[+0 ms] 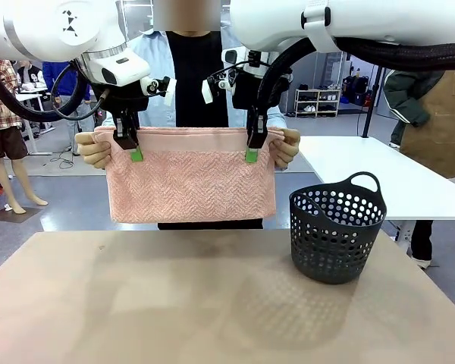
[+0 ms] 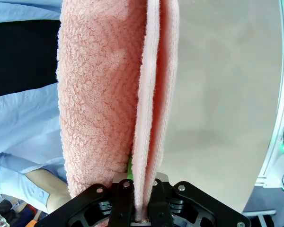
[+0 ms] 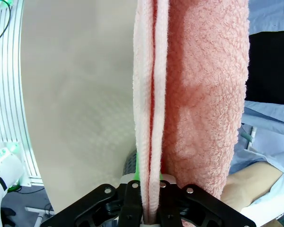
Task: Fold the towel.
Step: Release the end of the 100 cm Hotel Towel you were holding.
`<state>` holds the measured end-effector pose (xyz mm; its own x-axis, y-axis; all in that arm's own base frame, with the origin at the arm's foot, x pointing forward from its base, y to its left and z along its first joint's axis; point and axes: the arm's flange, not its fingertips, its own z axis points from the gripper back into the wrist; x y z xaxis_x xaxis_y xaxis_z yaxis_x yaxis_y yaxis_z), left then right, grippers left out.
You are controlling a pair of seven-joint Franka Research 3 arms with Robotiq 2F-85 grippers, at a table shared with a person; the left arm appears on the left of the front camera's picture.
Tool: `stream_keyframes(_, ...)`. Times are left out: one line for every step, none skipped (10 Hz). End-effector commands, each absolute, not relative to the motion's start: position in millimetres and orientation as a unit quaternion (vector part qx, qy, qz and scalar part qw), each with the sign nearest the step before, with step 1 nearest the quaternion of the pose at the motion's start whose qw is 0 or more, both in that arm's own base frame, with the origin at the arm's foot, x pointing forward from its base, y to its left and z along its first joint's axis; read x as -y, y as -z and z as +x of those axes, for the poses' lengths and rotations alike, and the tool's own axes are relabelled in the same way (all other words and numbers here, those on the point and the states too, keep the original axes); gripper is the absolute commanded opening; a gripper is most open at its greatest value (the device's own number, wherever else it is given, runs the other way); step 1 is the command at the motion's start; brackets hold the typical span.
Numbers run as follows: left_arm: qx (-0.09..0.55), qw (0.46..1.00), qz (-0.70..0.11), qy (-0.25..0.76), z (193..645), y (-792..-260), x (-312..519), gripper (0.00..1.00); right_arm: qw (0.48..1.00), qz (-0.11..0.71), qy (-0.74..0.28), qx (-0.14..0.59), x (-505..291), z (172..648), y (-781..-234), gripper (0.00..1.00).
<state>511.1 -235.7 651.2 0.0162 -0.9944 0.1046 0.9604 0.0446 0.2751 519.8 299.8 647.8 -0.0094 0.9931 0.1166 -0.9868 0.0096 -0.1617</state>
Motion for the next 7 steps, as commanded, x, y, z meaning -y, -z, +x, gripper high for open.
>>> stream_keyframes(0.138,0.711,0.064,0.687,512,-654,235,0.00,0.704,-0.016,-0.704,0.099,-300,520,-648,0.04)
stream_keyframes(0.135,0.710,0.063,0.688,511,-651,236,0.42,0.709,-0.015,-0.697,0.105,-297,518,-650,0.12)
stream_keyframes(0.137,0.704,0.062,0.694,510,-653,235,0.42,0.708,-0.009,-0.698,0.110,-295,516,-654,0.36)
stream_keyframes(0.138,0.702,0.067,0.695,510,-657,234,0.79,0.718,-0.006,-0.687,0.112,-289,514,-660,0.44)
stream_keyframes(0.146,0.704,0.059,0.692,509,-667,231,0.44,0.717,0.015,-0.687,0.117,-283,511,-668,0.68)
stream_keyframes(0.163,0.708,0.029,0.687,508,-682,226,1.00,0.722,0.021,-0.681,0.122,-276,509,-677,0.76)
stream_keyframes(0.174,0.714,0.000,0.679,509,-692,221,0.80,0.725,0.020,-0.677,0.128,-272,509,-682,1.00)
